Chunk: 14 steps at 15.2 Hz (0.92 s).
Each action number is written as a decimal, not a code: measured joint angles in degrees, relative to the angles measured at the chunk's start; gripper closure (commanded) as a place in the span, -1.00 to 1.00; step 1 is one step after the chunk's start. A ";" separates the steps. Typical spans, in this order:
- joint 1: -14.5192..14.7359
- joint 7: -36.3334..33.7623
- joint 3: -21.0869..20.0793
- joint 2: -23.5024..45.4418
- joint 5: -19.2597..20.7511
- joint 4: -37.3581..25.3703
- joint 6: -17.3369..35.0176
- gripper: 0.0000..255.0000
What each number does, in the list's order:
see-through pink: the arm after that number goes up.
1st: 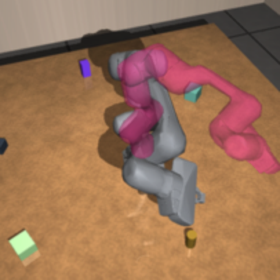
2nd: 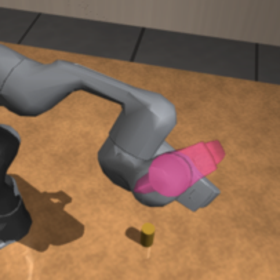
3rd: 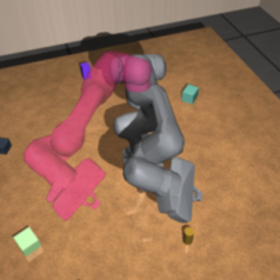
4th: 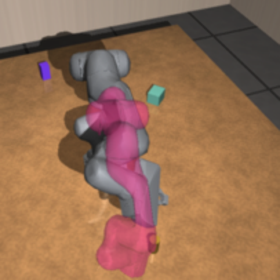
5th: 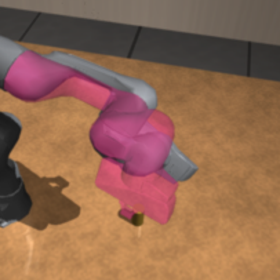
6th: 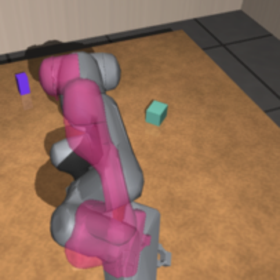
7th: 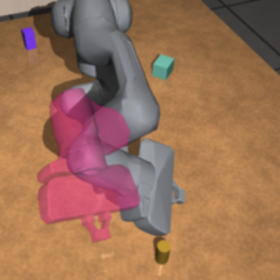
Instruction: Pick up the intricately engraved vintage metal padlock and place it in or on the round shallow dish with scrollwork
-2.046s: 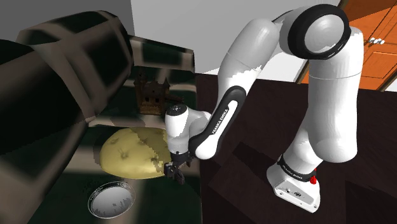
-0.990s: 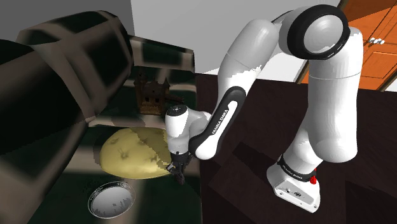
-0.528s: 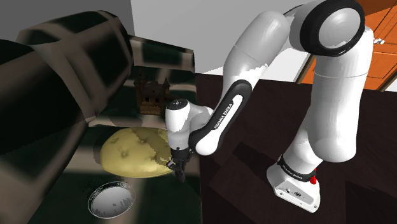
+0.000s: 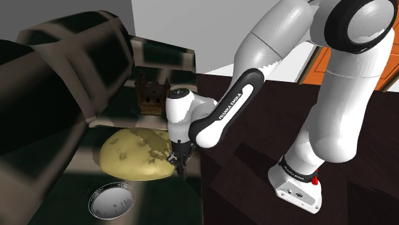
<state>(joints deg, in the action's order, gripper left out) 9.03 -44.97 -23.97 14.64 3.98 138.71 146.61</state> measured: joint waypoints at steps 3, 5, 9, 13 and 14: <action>-0.62 1.12 -0.73 -2.27 -1.55 -0.07 -2.17 1.00; -0.81 1.61 -1.18 -3.65 -2.50 -0.41 -3.76 1.00; -1.31 2.96 -1.89 -6.83 -4.58 -0.21 -6.46 1.00; 0.70 -0.87 -2.25 -2.89 -2.35 -7.51 -10.11 1.00; 1.25 -1.80 -2.20 -1.60 -1.64 -9.45 -10.87 1.00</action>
<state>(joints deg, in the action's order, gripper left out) 10.28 -46.77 -26.18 13.04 2.34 129.26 135.74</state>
